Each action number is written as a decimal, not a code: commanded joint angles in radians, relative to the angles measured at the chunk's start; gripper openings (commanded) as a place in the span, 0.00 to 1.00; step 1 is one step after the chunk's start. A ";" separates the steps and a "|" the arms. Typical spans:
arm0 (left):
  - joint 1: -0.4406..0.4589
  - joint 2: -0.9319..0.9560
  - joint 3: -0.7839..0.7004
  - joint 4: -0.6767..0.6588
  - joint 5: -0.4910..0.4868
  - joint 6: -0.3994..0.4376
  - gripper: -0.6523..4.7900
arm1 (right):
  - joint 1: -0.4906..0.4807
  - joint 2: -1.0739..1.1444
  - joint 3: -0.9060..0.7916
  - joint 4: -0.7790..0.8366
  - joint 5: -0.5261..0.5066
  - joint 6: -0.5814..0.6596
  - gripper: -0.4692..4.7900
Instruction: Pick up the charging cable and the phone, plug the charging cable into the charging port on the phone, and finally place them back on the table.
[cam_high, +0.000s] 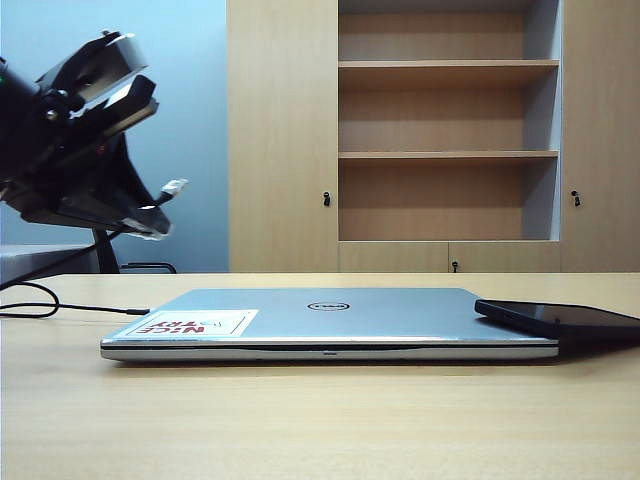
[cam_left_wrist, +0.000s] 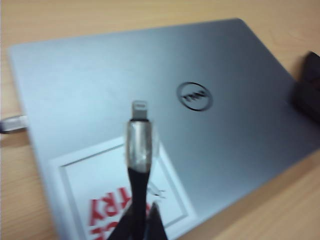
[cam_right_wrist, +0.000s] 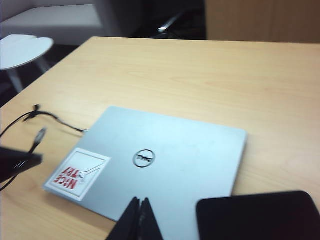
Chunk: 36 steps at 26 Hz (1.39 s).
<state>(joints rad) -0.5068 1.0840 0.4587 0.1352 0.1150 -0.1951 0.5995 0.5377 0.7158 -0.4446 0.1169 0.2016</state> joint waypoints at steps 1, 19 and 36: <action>-0.027 -0.002 0.003 0.006 0.005 0.002 0.11 | -0.072 -0.002 0.005 -0.010 -0.076 0.012 0.08; -0.046 -0.002 -0.054 -0.024 0.005 0.004 0.11 | -0.517 0.000 -0.219 0.018 -0.499 0.238 0.08; -0.046 -0.002 -0.054 -0.014 0.005 0.038 0.11 | -0.592 0.304 -0.255 0.169 -0.574 0.642 0.85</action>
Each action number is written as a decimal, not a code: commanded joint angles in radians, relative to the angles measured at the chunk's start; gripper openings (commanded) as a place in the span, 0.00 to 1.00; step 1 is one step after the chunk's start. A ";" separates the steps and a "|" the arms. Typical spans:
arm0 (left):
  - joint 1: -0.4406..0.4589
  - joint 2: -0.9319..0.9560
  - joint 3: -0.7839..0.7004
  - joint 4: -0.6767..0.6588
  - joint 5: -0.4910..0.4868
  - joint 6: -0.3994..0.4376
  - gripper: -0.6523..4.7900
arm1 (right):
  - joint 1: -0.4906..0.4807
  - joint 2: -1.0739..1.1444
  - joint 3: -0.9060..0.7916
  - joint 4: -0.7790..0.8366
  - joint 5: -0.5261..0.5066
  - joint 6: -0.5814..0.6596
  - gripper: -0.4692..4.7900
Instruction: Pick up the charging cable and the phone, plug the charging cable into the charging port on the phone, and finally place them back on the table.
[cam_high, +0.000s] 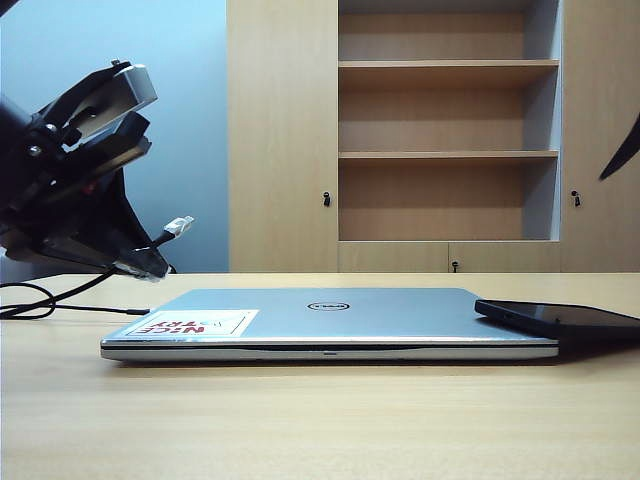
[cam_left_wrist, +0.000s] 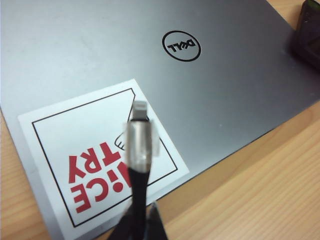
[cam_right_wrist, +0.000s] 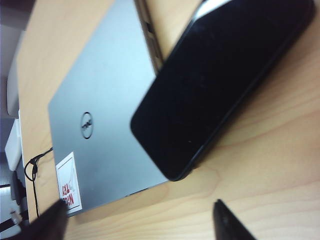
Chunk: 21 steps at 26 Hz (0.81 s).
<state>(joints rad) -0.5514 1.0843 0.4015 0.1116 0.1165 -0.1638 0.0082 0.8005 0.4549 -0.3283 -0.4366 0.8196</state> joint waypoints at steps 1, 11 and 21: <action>-0.001 -0.002 0.003 0.010 0.003 0.007 0.11 | 0.000 0.062 0.007 0.064 -0.023 0.030 0.87; -0.001 -0.002 0.003 0.014 0.003 0.007 0.11 | -0.001 0.257 0.007 0.229 -0.040 0.051 0.87; -0.001 -0.002 0.003 0.045 0.003 0.007 0.11 | -0.001 0.393 0.007 0.336 -0.061 0.051 0.78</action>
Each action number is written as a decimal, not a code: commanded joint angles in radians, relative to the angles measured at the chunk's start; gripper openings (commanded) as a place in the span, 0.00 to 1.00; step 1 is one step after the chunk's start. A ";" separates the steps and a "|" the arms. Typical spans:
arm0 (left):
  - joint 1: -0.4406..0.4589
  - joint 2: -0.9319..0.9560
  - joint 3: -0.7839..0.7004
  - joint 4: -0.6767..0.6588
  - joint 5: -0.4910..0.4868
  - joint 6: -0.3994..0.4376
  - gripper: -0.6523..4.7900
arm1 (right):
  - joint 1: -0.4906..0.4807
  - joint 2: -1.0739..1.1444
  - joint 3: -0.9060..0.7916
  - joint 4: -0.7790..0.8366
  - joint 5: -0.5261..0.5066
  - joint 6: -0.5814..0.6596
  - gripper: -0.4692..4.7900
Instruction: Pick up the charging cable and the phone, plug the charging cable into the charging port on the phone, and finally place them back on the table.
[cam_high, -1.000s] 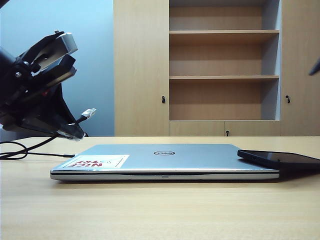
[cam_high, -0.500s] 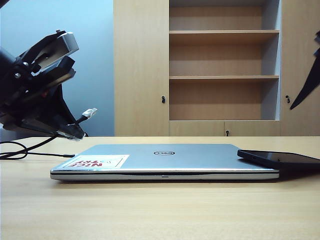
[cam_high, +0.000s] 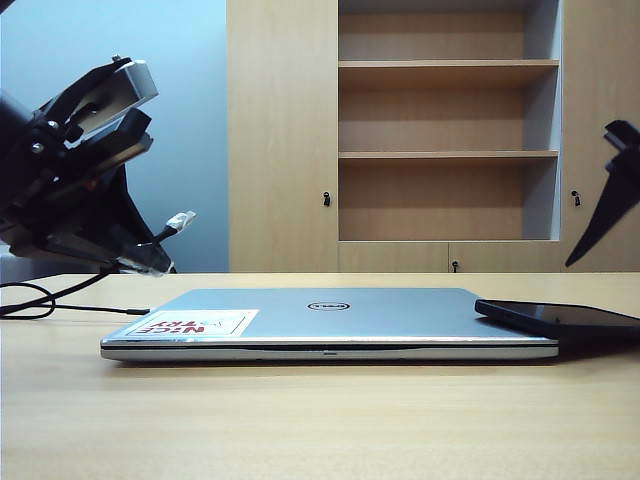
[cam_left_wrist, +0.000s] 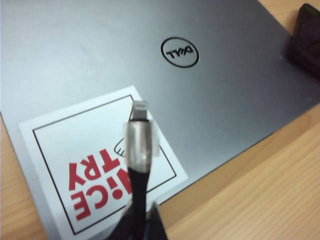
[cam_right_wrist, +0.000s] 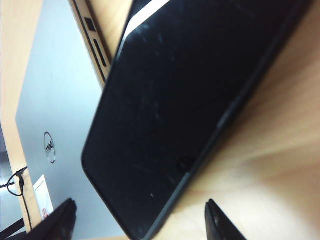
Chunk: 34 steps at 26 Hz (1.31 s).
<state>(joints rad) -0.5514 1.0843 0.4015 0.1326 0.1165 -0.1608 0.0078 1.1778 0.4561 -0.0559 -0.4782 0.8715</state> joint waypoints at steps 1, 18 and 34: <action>-0.001 -0.002 0.003 0.026 0.003 0.004 0.11 | 0.000 0.029 0.006 0.080 -0.023 -0.001 0.78; -0.001 -0.003 0.003 0.031 0.003 0.004 0.11 | -0.058 0.196 -0.024 0.225 -0.154 -0.007 0.95; -0.001 -0.003 0.003 0.031 0.003 0.004 0.11 | -0.058 0.327 -0.036 0.362 -0.178 -0.008 0.94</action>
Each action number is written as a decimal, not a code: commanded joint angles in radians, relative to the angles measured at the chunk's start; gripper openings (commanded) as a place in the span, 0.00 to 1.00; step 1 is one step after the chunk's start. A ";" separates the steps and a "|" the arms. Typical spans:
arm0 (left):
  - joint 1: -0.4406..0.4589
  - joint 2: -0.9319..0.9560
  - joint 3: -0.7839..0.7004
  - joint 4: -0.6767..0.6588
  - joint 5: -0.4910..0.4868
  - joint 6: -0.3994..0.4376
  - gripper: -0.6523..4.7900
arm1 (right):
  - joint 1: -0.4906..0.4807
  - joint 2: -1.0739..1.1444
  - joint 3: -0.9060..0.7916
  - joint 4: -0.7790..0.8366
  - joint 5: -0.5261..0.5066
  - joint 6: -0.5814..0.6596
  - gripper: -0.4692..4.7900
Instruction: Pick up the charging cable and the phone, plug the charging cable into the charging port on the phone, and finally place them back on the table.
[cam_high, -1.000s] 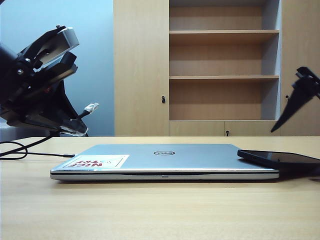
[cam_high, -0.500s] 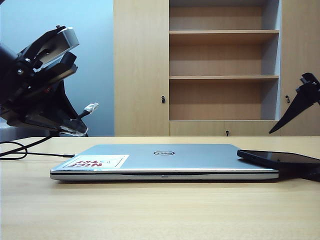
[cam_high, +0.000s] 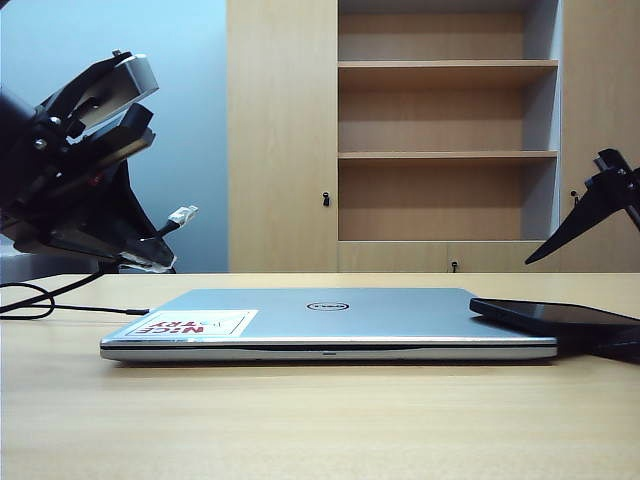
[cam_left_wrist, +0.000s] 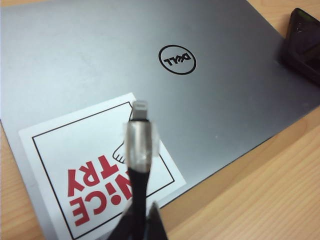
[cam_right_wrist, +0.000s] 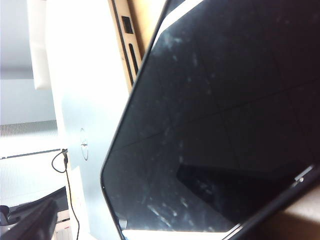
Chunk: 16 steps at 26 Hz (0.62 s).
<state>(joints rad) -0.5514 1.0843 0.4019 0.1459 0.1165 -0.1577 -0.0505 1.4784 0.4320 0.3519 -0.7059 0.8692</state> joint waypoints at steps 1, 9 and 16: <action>-0.001 -0.003 0.003 0.017 0.003 0.001 0.11 | 0.001 0.031 -0.012 -0.044 0.053 -0.006 0.94; -0.001 -0.003 0.003 0.017 0.003 0.000 0.11 | 0.001 0.031 -0.010 -0.041 0.067 -0.005 0.90; -0.001 -0.003 0.003 0.017 0.003 0.000 0.11 | 0.002 0.031 -0.010 -0.045 0.104 -0.005 0.87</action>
<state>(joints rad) -0.5514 1.0843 0.4019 0.1459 0.1165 -0.1577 -0.0456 1.4895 0.4370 0.3695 -0.6651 0.8772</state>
